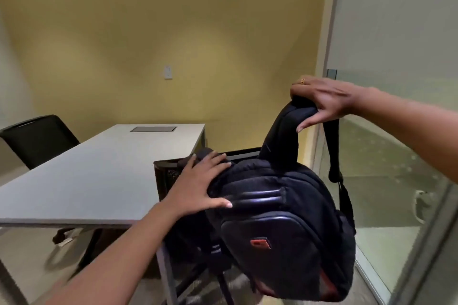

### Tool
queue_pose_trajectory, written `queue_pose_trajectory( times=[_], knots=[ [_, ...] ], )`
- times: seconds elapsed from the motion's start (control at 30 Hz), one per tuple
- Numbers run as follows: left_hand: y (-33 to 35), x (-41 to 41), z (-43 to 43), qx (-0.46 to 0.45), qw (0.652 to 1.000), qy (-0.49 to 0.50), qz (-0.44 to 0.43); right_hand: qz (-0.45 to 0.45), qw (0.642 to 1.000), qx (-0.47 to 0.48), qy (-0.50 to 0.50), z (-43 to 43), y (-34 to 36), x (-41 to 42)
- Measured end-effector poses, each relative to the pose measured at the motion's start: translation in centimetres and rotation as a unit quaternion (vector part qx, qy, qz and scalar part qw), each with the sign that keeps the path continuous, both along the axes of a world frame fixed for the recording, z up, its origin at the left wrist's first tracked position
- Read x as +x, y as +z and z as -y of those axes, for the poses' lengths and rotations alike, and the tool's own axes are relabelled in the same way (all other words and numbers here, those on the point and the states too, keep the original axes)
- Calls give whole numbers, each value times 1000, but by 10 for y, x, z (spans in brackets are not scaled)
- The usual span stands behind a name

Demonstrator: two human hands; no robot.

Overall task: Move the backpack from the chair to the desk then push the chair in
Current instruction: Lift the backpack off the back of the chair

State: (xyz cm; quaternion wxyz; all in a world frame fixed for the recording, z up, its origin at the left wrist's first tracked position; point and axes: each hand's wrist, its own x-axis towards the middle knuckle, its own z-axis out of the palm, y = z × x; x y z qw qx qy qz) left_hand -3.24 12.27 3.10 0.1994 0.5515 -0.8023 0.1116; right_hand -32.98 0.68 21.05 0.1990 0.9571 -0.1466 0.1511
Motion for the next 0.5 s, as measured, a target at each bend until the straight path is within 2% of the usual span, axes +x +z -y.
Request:
queue_pose_trajectory(
  times=[0.07,0.2,0.37,0.5],
  knots=[
    [-9,-33,7,-17,998,-57,1,9,1000,-7,-28,-8,10,-19],
    [-11,-82,25,-66,986,-111,-105,49,996,-8,-77,-16,24,-60],
    [8,-119,54,-40,954,-185,-231,114,985,-18,-128,-15,31,-109],
    [28,-152,79,-36,941,-222,-251,158,971,-14,-180,-7,32,-149]
  ],
)
